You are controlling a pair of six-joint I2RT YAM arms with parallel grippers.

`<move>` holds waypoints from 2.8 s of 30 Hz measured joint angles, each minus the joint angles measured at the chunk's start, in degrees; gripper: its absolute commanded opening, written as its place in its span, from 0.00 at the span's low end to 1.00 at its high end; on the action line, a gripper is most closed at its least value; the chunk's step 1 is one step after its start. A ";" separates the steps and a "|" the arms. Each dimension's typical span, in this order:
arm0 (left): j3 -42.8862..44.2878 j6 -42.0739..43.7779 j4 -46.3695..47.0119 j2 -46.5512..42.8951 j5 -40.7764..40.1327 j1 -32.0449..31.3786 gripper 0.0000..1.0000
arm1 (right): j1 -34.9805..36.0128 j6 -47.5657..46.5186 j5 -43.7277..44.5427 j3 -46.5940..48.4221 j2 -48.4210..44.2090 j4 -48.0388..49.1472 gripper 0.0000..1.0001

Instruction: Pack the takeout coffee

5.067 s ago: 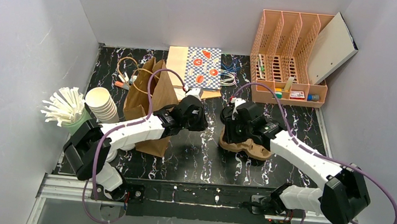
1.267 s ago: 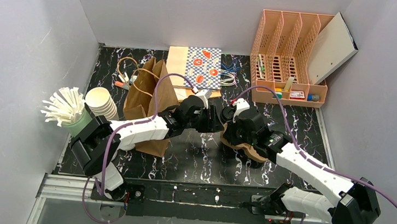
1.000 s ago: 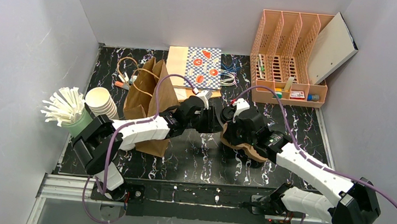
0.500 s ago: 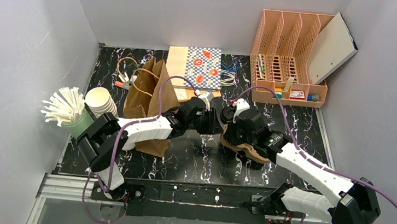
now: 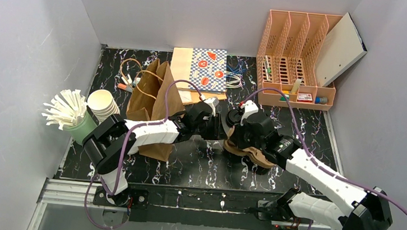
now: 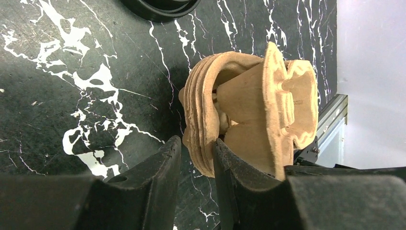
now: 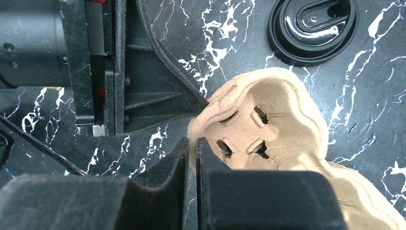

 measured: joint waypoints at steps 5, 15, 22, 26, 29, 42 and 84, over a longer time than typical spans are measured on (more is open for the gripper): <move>-0.13 0.72 -0.55 0.04 -1.07 -0.02 0.29 | 0.02 0.02 0.35 1.38 -1.60 -1.40 0.40; -0.15 1.62 -0.31 1.97 -1.68 -0.11 0.29 | 0.09 6.10 8.22 7.32 0.52 -9.18 0.81; -0.15 1.88 -0.13 1.97 -1.68 -0.13 0.29 | -0.22 19.10 20.85 10.91 6.88 -21.79 0.98; -0.15 1.99 -0.09 1.97 -1.73 -0.24 0.29 | -0.87 24.96 22.99 9.68 6.34 -24.17 0.93; -0.15 1.99 -0.07 1.97 -1.75 -0.26 0.29 | -1.44 28.68 23.52 7.78 6.27 -24.41 0.89; -0.15 1.99 -0.07 1.97 -1.75 -0.39 0.29 | -2.27 35.91 22.91 6.93 13.81 -25.66 0.74; -0.31 3.02 -3.67 -4.83 -4.68 -1.14 0.37 | -3.41 35.47 20.83 11.28 7.21 -30.86 0.48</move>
